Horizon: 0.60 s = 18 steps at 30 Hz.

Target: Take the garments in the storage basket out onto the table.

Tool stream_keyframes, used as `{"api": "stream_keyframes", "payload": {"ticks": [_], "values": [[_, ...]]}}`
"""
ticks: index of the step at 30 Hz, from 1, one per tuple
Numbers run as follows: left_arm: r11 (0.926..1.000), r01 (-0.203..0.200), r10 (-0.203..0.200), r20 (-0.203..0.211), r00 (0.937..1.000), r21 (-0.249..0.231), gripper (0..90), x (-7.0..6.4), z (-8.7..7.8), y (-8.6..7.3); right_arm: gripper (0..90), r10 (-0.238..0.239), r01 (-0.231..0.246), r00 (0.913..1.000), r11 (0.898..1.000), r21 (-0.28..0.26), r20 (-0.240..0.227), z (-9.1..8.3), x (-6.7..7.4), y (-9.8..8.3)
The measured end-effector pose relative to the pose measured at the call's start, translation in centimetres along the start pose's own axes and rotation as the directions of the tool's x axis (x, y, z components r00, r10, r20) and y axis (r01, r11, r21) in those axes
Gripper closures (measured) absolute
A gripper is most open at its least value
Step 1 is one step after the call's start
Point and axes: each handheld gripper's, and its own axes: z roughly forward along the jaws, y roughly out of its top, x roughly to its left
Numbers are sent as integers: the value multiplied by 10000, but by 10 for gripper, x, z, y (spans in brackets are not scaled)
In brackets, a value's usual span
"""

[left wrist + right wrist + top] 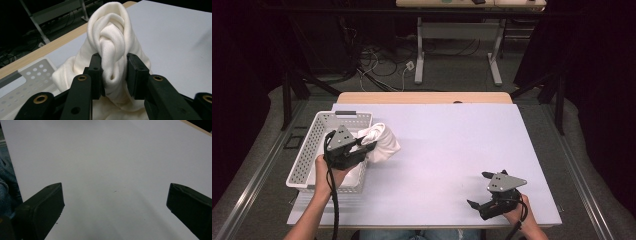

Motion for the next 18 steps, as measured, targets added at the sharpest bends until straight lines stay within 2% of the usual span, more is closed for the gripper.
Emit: {"api": "stream_keyframes", "payload": {"ticks": [3, 15, 18], "values": [[9999, -130, 129, 100, 9999, 67, 683, -1, 5, 1, 10, 6, -6, 10000, 10000, -18, -31, 0, 0, 0], [9996, -238, 229, 476, 9986, 180, 682, -9, 22, 3, 10, -24, 24, 10000, 10000, -26, -38, 0, 0, 0], [9988, -387, 371, 558, 9978, 284, 683, -11, 26, 4, 10, -16, 16, 10000, 10000, 9, -41, 0, 0, 0]]}}
